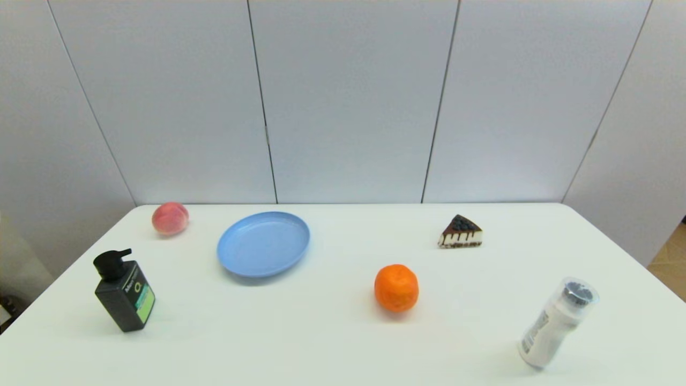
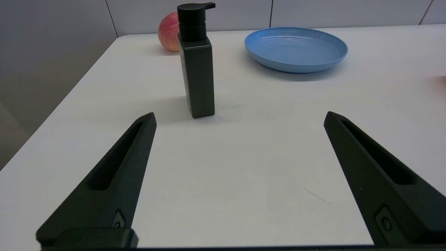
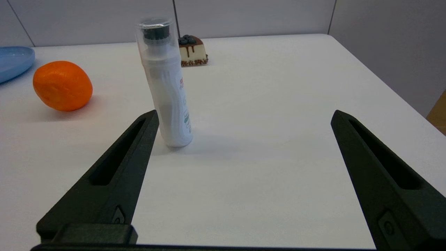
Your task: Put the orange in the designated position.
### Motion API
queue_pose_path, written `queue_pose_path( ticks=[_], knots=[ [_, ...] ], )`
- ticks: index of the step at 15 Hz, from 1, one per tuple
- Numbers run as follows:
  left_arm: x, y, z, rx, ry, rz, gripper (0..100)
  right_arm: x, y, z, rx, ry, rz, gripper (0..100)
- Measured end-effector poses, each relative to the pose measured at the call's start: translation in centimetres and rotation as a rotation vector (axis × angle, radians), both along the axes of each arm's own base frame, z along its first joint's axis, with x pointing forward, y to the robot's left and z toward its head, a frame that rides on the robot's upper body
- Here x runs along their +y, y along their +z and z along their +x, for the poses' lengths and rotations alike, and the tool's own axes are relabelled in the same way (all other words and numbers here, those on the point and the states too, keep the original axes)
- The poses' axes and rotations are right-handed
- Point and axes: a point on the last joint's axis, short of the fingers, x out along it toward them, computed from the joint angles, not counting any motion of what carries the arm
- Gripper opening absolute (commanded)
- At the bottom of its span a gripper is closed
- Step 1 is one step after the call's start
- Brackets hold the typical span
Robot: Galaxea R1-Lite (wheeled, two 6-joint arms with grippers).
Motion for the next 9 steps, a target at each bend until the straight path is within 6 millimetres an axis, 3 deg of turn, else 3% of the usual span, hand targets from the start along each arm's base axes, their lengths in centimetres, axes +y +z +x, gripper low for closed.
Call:
queue_pose_path(
  ticks=[9],
  knots=[
    [0.0, 0.0, 0.0, 0.0, 0.0, 0.0, 100, 0.0, 0.0, 0.0, 0.0, 0.001, -0.001, 100]
  ],
)
